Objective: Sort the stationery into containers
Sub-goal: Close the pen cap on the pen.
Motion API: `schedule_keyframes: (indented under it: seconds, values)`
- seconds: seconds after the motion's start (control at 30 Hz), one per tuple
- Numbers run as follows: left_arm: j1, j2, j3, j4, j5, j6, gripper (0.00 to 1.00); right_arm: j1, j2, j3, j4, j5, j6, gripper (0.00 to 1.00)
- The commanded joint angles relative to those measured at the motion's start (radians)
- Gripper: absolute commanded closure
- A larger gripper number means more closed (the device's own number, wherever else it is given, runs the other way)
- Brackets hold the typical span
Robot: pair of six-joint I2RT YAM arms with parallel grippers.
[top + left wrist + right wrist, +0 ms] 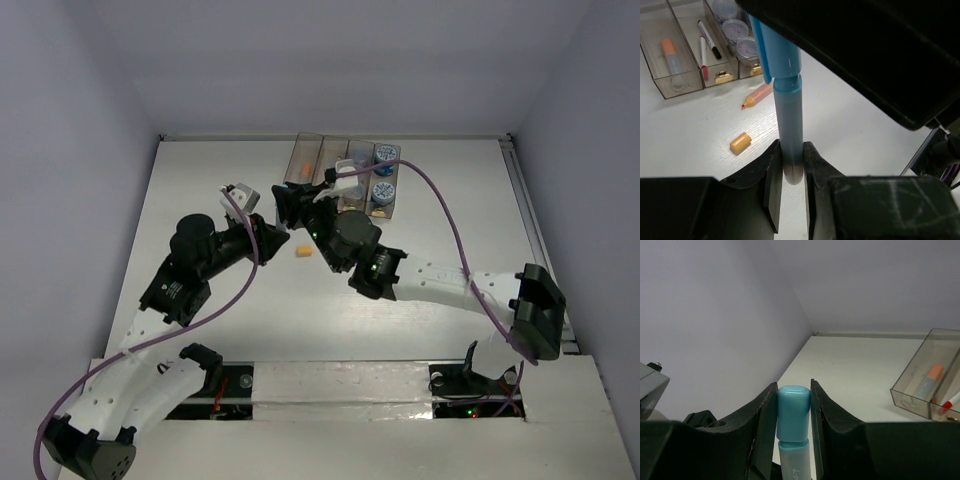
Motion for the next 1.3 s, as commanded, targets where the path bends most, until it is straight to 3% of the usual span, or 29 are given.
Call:
schedule_keyframes:
  seconds: [0.0,0.23,0.4,0.57,0.8,1.0,1.27]
  values:
    - [0.000,-0.025,0.013,0.111,-0.020,-0.003,1.00,0.047,0.010,-0.035,0.051,0.063,-0.047,1.00]
    - [0.000,-0.032,0.013,0.111,-0.085,-0.001,1.00,0.112,0.063,0.001,0.092,0.226,-0.193,1.00]
    - [0.000,-0.054,0.008,0.111,-0.105,-0.003,1.00,0.133,0.092,0.008,0.094,0.243,-0.216,1.00]
    - [0.000,-0.058,0.008,0.111,-0.116,-0.001,1.00,0.133,0.093,0.029,-0.013,0.182,-0.161,1.00]
    - [0.000,-0.054,0.011,0.111,-0.102,0.004,1.00,0.133,0.047,0.104,-0.288,0.120,-0.122,1.00]
    - [0.000,-0.049,0.011,0.111,-0.093,0.005,1.00,0.133,0.046,0.146,-0.397,0.064,-0.104,1.00]
    - [0.000,-0.064,0.005,0.123,-0.047,0.005,1.00,0.104,-0.012,0.103,-0.444,-0.160,-0.032,1.00]
